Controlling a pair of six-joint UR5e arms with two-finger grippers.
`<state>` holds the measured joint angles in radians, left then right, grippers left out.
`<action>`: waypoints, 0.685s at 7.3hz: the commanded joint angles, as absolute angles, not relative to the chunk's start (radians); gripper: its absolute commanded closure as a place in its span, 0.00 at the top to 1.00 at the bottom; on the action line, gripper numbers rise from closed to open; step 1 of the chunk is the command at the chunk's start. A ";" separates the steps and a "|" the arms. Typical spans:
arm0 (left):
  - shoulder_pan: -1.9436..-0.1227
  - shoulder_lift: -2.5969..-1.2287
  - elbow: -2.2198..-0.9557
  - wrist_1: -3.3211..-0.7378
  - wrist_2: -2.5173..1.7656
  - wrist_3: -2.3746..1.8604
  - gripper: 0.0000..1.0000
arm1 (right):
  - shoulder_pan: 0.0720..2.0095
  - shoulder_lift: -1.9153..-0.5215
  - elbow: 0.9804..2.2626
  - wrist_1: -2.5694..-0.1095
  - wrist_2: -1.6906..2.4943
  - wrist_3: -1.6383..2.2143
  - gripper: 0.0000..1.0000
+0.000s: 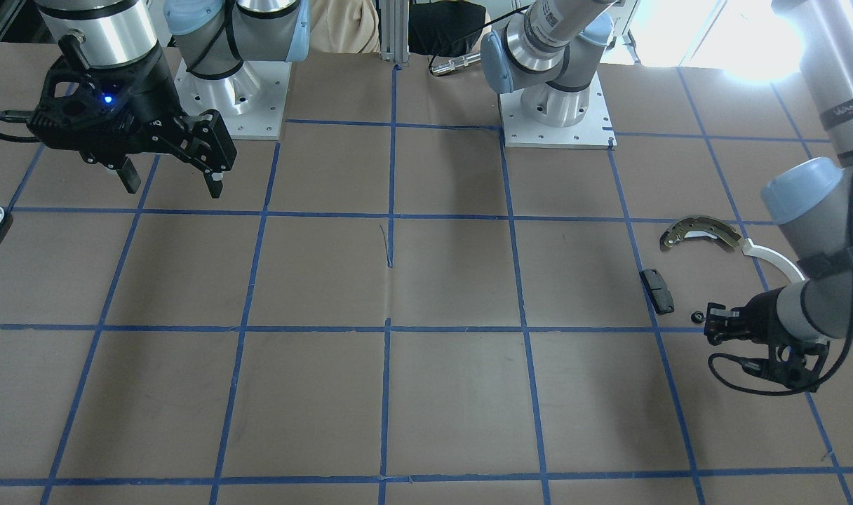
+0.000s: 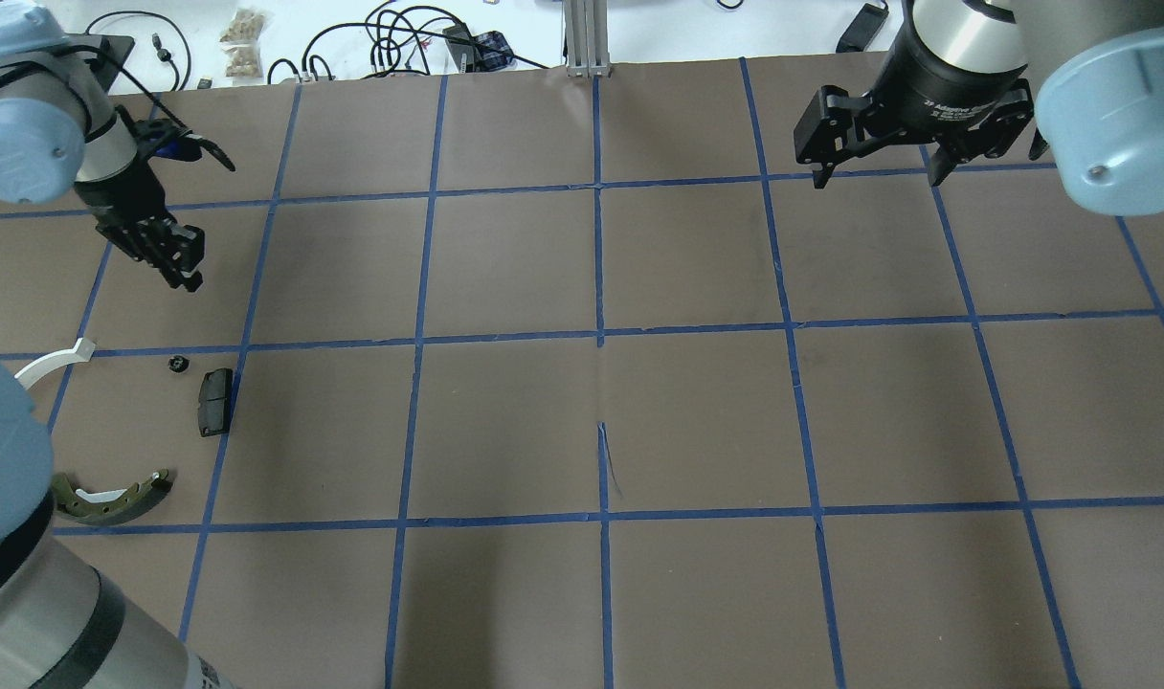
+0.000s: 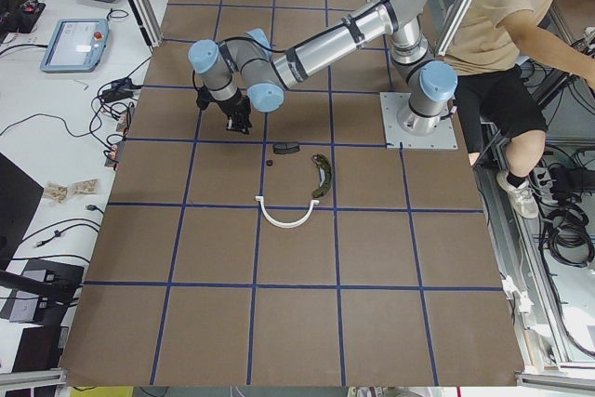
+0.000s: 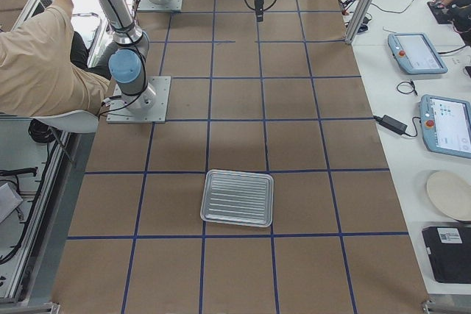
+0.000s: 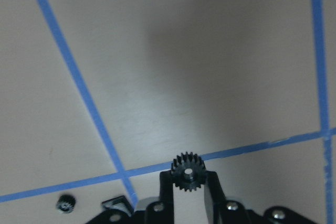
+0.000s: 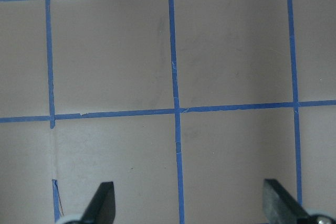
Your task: Place bearing gear from tray to pile
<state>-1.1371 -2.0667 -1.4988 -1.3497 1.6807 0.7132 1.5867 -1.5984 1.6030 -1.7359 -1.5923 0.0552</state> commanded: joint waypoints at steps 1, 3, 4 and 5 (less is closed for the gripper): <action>-0.998 -2.084 -1.592 -1.213 1.669 0.884 0.00 | 1.586 -1.598 1.603 -1.738 -1.591 0.055 1.00; -0.965 -2.068 -1.672 -1.146 1.611 0.896 0.00 | 1.586 -1.598 1.603 -1.740 -1.591 0.055 1.00; -0.963 -2.063 -1.696 -1.146 1.608 0.896 0.00 | 1.586 -1.598 1.603 -1.738 -1.591 0.055 1.00; -0.962 -2.054 -1.712 -1.146 1.608 0.894 0.00 | 1.588 -1.598 1.603 -1.738 -1.591 0.060 1.00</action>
